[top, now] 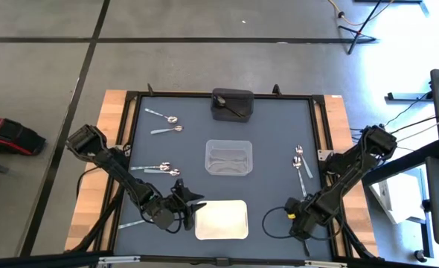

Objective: Sort silverware by color (type)
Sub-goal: Put the black spoon into the black bin

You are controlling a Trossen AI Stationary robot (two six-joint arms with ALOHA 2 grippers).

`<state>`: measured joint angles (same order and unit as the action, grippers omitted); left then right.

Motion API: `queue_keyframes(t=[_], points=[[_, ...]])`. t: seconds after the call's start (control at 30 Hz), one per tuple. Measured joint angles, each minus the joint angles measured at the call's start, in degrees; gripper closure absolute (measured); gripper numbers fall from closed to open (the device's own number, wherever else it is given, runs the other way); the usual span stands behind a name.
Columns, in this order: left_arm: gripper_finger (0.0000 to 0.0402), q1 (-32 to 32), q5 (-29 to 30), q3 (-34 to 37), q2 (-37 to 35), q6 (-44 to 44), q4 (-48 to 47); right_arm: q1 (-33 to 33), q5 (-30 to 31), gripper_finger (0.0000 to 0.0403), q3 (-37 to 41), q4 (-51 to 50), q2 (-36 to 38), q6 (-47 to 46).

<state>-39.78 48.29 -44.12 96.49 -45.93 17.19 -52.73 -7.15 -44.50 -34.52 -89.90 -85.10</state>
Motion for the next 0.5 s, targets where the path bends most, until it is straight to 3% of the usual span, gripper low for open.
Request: queue_keyframes(t=[0.2, 0.5], points=[[0.0276, 0.01, -0.02, 0.00, -0.02, 0.02, 0.00, 0.00, 0.06, 0.0263, 0.06, -0.09, -0.81, 1.10], [0.0276, 0.01, -0.02, 0.00, -0.02, 0.02, 0.00, 0.58, 3.20, 0.0381, 0.12, 0.69, -0.88, 6.63]])
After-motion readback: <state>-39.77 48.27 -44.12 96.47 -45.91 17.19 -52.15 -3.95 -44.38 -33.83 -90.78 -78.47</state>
